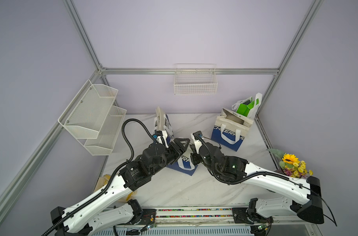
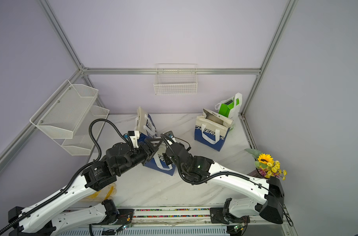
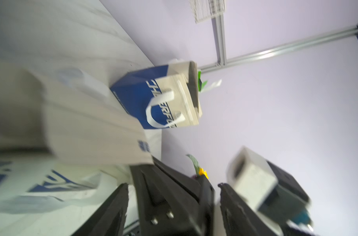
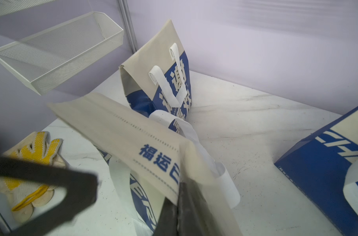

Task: Open the takeout bag
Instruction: Open the takeout bag at the center of the board.

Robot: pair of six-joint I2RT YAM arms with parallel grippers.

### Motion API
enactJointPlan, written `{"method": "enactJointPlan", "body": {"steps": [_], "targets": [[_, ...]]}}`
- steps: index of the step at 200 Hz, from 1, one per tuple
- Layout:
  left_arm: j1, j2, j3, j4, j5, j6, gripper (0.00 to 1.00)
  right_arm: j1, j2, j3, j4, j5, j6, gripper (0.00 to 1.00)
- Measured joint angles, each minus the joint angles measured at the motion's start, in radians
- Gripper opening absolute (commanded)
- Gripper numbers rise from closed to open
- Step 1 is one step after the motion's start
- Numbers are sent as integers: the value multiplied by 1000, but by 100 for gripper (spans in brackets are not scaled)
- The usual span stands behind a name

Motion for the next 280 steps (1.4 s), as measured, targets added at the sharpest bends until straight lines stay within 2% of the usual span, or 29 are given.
{"method": "enactJointPlan", "body": {"steps": [31,119,142,164,181,198,220,268,280], "targets": [[4,35,0,-44,-50,-8,74,6,-16,3,-28,-18,-38,0],[4,169,13,-6,-21,18,50,5,-20,-9,-25,-63,-101,0],[4,169,22,-5,-21,20,50,6,-20,-21,-1,-68,-108,0],[4,169,36,-7,-18,21,56,6,-21,-31,14,-66,-112,0],[4,166,43,-3,-13,19,56,6,-30,-39,18,-66,-113,0],[4,158,43,-1,-11,17,50,6,-42,-44,19,-66,-115,0],[4,149,43,8,-9,10,34,6,-55,-55,24,-70,-115,0],[4,159,43,32,2,12,31,6,-63,-72,44,-89,-115,0],[5,171,43,48,11,13,26,6,-63,-72,44,-89,-115,0]]}}
